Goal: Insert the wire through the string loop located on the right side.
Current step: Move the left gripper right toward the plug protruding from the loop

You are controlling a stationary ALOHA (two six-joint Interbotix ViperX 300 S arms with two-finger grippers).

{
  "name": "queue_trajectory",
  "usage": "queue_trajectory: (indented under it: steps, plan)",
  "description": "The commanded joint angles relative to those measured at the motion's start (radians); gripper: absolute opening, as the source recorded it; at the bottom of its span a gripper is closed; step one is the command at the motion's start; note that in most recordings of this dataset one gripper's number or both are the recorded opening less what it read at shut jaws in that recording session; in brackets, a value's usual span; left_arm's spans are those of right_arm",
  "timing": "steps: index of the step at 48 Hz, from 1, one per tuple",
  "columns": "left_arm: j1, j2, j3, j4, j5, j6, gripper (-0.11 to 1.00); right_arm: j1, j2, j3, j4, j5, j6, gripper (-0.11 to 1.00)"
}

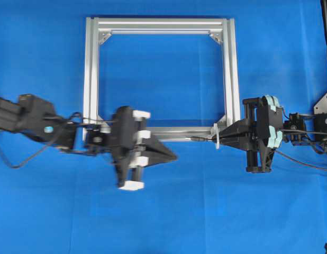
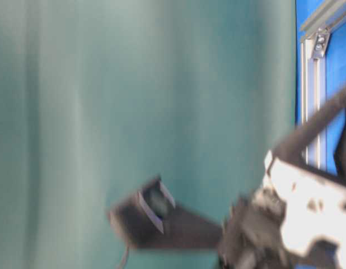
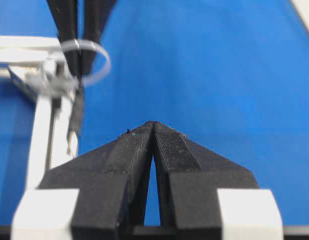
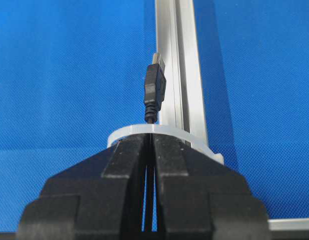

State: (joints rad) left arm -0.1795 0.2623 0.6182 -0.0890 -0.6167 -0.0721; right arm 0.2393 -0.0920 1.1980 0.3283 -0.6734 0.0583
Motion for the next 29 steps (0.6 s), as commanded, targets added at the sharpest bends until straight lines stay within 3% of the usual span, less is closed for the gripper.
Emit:
queue_trajectory:
  steps: [1, 11, 29]
  plan:
    - [0.011, 0.008, -0.091, 0.002, 0.043, 0.002, 0.0, -0.002, -0.005, -0.014, 0.003, -0.006, -0.002, -0.04]
    - [0.02, 0.063, -0.21, 0.009, 0.127, 0.003, 0.0, -0.002, -0.005, -0.012, 0.002, -0.006, -0.002, -0.04]
    - [0.031, 0.064, -0.221, 0.009, 0.186, 0.0, 0.0, -0.002, -0.005, -0.012, 0.002, -0.005, -0.002, -0.04]
